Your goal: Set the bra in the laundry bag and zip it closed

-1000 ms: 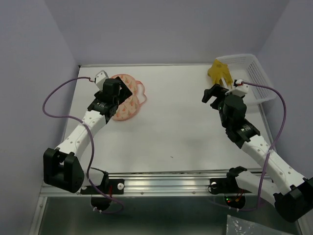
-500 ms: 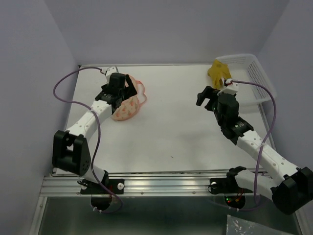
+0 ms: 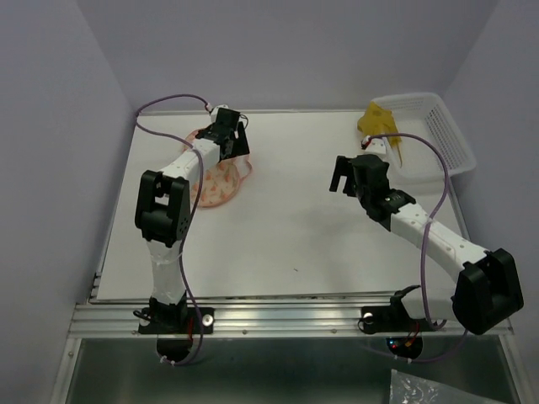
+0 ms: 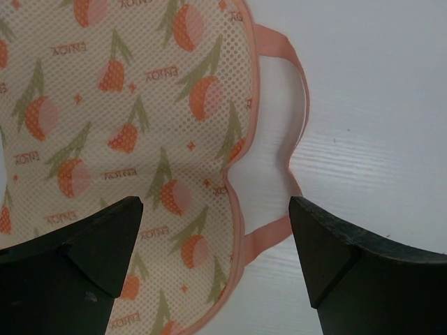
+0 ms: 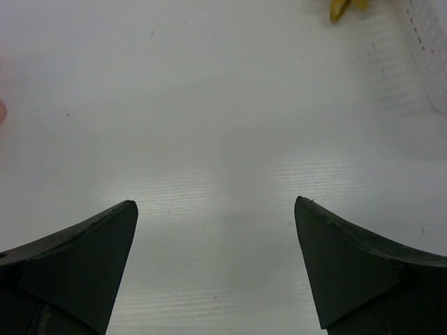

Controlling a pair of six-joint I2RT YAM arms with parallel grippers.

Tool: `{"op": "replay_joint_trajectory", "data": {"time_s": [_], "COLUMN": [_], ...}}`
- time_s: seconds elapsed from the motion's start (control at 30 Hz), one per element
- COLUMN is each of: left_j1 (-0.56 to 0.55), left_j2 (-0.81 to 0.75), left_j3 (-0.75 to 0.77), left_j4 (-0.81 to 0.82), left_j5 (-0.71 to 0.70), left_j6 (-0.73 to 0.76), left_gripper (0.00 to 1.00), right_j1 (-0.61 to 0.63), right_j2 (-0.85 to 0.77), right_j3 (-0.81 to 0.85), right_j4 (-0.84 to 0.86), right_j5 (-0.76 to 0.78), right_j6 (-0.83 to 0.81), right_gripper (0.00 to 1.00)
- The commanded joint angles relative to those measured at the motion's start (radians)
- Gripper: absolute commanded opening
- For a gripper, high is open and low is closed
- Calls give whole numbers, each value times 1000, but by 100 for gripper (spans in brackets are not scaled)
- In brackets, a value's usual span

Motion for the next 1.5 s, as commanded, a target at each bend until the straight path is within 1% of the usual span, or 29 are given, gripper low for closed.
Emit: {"op": "replay_joint_trajectory", "data": {"time_s": [0.0,0.23,0.33,0.43,0.53,0.63,0.67,0.7,0.77,0.8,0.83,0.87,0.9,1.03,1.17,1.27,1.37,1.47], "left_j1": [2,0,-2,-5,-9,-14,-17,-20,-26,-35,-40,-47,-55,-116,-208,-250,-288,-316], "left_j2": [51,103,109,99,111,112,111,108,80,68,37,17,0,-92,-148,-161,-167,-149], "left_j3": [77,62,44,-25,-45,-67,-84,-88,-110,-119,-137,-148,-156,-177,-168,-161,-154,-139], "left_j4": [-70,-85,-90,-47,-36,-15,-10,-9,-4,2,17,23,30,53,56,62,60,65], "left_j5": [-28,-36,-27,-7,12,18,19,23,23,29,38,47,62,93,121,182,203,246], "left_j6": [45,50,40,39,33,25,19,17,8,2,2,2,5,-3,-68,-104,-151,-154], "left_gripper": [99,99,94,92,86,83,70,62,41,24,15,3,0,0,0,0,0,0], "right_j1": [1,1,1,1,1,1,1,1,1,1,1,1,1,1,1,1,1,1], "right_j2": [32,97,111,128,132,135,134,131,123,122,120,120,118,111,108,98,91,94], "right_j3": [57,88,90,96,97,99,99,97,94,93,91,91,91,88,83,79,70,62], "right_j4": [-33,-68,-68,-72,-70,-73,-75,-76,-78,-78,-78,-78,-79,-81,-81,-79,-81,-79], "right_j5": [32,74,71,77,77,71,69,63,58,52,48,46,35,28,31,28,29,29], "right_j6": [-28,-47,-51,-56,-56,-50,-45,-42,-39,-36,-36,-34,-31,-17,-2,4,10,27], "right_gripper": [100,100,100,100,100,100,100,100,100,100,100,100,100,100,100,100,100,100]}}
